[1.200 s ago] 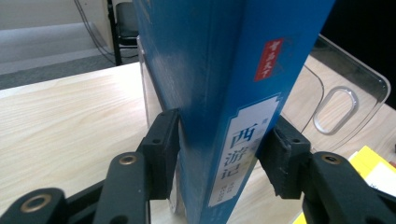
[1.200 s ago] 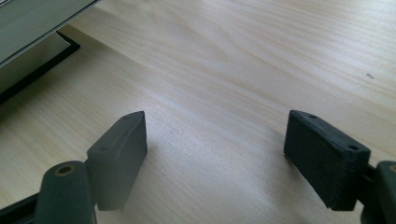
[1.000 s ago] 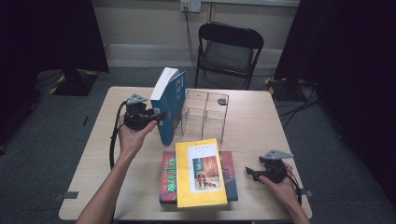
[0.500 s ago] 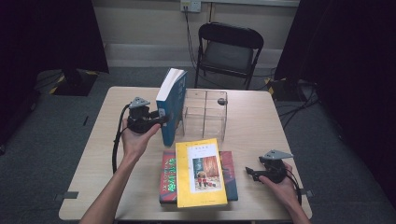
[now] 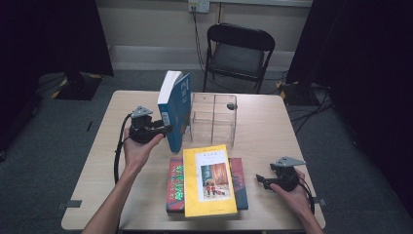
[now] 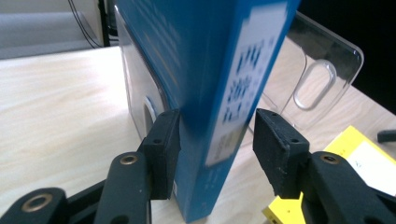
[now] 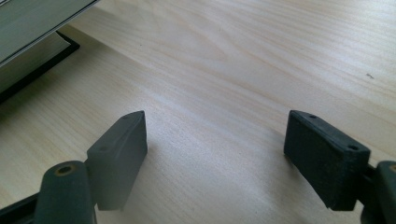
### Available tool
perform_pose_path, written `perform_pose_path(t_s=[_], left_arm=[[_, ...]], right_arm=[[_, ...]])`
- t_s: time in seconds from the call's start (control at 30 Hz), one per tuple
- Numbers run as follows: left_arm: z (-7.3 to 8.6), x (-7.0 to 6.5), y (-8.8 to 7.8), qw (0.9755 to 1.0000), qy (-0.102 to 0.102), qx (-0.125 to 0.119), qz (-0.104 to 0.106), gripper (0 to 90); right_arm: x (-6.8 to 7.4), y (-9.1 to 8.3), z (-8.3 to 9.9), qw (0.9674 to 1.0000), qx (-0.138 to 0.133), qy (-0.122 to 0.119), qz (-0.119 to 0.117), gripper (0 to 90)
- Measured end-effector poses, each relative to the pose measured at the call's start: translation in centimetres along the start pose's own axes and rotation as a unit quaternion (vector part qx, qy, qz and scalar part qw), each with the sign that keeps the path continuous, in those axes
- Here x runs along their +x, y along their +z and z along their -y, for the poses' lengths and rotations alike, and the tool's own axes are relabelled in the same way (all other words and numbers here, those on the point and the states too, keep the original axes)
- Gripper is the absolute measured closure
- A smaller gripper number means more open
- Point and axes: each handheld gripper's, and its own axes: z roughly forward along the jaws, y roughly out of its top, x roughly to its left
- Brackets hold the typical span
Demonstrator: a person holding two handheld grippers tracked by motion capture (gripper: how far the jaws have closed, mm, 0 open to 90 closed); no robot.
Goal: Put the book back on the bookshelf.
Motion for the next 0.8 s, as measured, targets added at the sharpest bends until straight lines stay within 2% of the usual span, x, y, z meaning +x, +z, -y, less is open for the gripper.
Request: perform_pose_path(t_s=[0.13, 0.27, 0.37, 0.5, 0.53, 0.6, 0.67, 0.7, 0.8], left_arm=[[0.5, 0.2, 0.1, 0.9999, 0.004, 0.013, 0.009, 56.1], [0.6, 0.3, 0.1, 0.9998, -0.007, 0.012, 0.016, 54.7], [0.7, 0.3, 0.0, 0.9999, 0.002, 0.013, 0.004, 52.4], [0.8, 0.3, -0.3, 0.9999, -0.004, 0.015, -0.001, 47.2], [0.9, 0.2, -0.8, 0.9998, 0.006, 0.018, -0.001, 46.5], [0.9, 0.1, -1.0, 0.9998, 0.009, 0.02, -0.001, 45.4], [1.2, -0.1, -1.4, 0.9995, 0.001, 0.029, -0.01, 46.0], [1.5, -0.1, -1.6, 0.9993, 0.004, 0.036, -0.006, 47.0], [2.4, -0.1, -2.3, 0.9989, -0.012, 0.036, 0.029, 50.9]], right_arm=[[0.0, 0.0, 0.0, 1.0, 0.0, 0.0, 0.0, 21.3], [0.0, 0.0, 0.0, 1.0, 0.0, 0.0, 0.0, 21.3], [0.0, 0.0, 0.0, 1.0, 0.0, 0.0, 0.0, 21.2], [0.0, 0.0, 0.0, 1.0, 0.0, -0.001, 0.0, 20.9], [0.0, 0.0, 0.0, 1.0, 0.0, -0.002, 0.0, 20.5], [0.1, -0.1, 0.0, 1.0, 0.001, -0.003, -0.004, 20.6], [0.0, -0.3, -0.1, 0.9999, 0.004, -0.001, -0.012, 21.7], [0.1, -0.6, -0.2, 0.9999, 0.0, 0.0, -0.01, 22.2], [0.2, -1.6, -0.9, 0.9996, -0.023, 0.011, -0.009, 23.5]])
